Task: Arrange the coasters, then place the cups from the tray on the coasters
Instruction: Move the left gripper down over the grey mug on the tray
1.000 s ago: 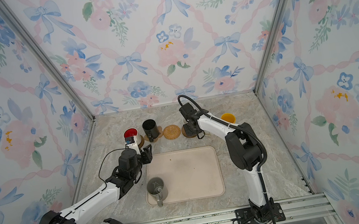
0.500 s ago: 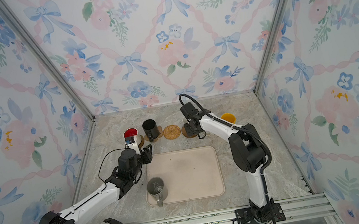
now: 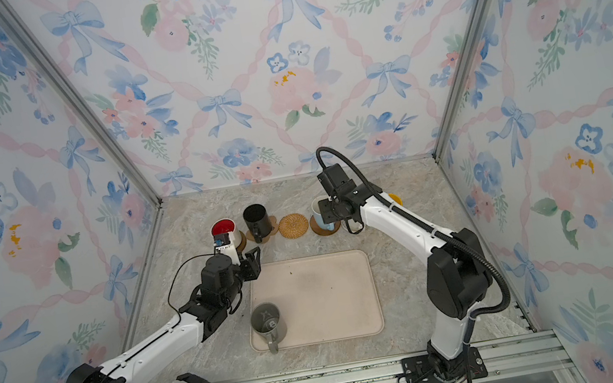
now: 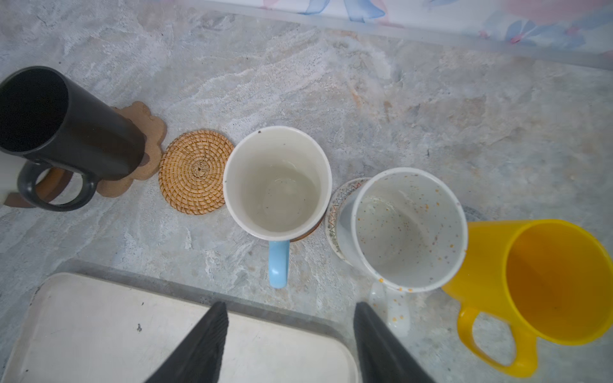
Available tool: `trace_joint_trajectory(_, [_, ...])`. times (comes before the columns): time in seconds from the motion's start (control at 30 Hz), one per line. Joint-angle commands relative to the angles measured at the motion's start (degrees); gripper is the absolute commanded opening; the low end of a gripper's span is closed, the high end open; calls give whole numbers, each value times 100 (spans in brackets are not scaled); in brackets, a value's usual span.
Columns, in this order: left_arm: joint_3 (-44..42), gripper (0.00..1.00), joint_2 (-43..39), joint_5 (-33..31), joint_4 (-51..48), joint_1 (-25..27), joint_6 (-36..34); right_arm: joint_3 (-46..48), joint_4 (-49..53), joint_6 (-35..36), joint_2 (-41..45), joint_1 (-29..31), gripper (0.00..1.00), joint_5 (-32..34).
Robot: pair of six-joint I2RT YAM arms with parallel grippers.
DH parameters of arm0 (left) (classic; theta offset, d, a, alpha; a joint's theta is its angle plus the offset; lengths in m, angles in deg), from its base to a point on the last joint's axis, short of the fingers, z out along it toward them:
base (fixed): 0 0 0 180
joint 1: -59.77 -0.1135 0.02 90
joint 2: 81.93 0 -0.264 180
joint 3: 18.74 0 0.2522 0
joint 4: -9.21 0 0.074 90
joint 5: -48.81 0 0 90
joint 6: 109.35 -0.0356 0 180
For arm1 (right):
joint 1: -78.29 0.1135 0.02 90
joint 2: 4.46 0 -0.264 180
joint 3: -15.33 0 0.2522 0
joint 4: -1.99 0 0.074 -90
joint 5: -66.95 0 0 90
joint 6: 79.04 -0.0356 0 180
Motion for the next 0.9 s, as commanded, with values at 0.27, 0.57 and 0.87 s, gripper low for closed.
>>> trace_joint_trajectory(0.27, [1771,57,-235,-279,-3048,1134,-274,1112,-1068,-803,1376,111,68,-47])
trace_joint_trajectory(0.57, [2030,54,-1215,-201,-4274,1953,6,1875,-1471,-1008,1945,94,69,-72])
trace_joint_trajectory(0.87, [2209,47,-1812,554,-5308,2535,595,2194,-1650,-1011,2179,-41,70,-258])
